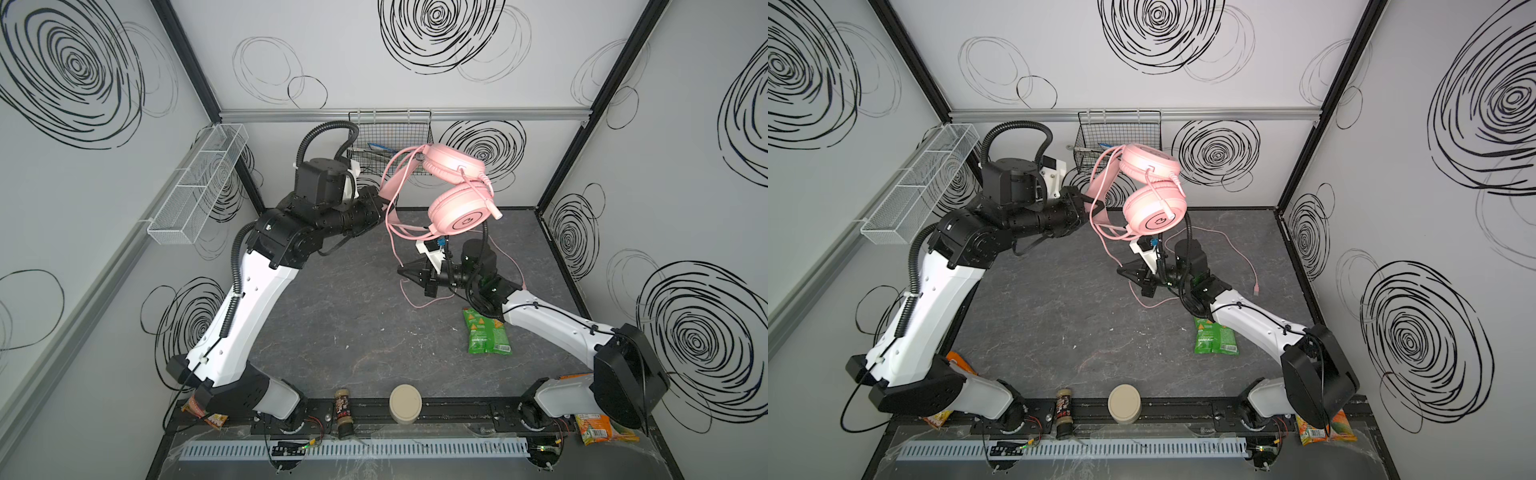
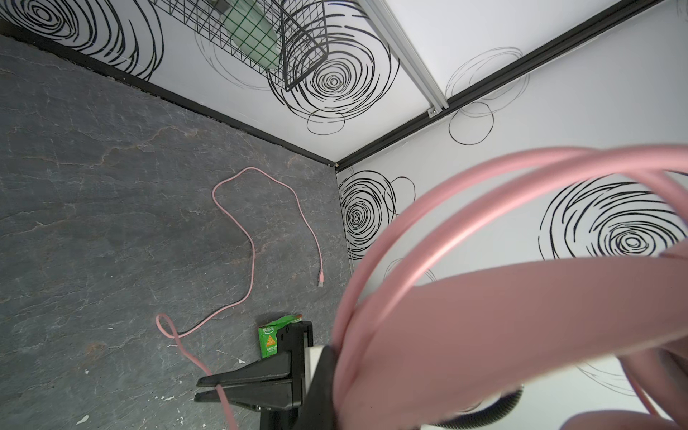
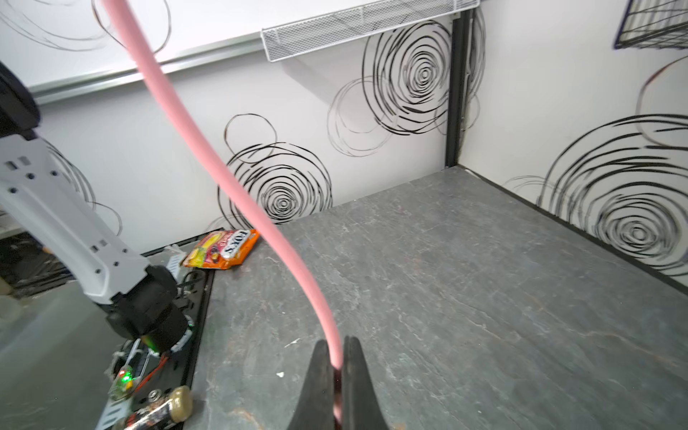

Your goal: Wrap the headphones

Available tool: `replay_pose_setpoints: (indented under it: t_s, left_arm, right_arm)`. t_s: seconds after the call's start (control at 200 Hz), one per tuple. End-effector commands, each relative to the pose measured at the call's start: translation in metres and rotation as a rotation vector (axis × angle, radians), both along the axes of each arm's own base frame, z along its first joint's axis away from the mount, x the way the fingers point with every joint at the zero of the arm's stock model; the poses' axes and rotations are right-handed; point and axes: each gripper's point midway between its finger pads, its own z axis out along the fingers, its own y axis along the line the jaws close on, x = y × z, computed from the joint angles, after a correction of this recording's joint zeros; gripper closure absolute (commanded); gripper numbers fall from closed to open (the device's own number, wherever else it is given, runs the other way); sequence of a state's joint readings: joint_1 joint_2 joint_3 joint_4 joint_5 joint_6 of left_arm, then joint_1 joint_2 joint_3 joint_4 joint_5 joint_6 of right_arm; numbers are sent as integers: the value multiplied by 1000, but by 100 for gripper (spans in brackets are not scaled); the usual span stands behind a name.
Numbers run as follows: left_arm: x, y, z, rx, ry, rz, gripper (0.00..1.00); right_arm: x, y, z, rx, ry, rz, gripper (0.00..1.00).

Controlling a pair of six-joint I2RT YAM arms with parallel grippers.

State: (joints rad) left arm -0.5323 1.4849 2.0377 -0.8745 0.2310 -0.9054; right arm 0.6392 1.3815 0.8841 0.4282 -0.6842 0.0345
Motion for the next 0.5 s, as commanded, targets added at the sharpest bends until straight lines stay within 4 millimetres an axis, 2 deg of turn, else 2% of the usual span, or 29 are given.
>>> replay_pose_setpoints:
  t_s: [0.0,0.105,0.215,0.34,0.49]
  left_arm:
    - [-8,11,49,-122,-127,6,100]
    - [-7,25,45,-116,-129,36,100]
    - [-5,39,46,-131,-143,65,100]
    - [-4,50,39,-112,-142,95,100]
    - [4,67,35,-123,-157,145,100]
  right_arm:
    - [25,-22,22,45,17,-112,100]
    - [39,-49,32,79,42,-195,100]
    - [42,-66,40,91,36,-254,100]
    - [34,-70,44,101,38,-251,100]
    - [9,-66,45,81,4,-167,100]
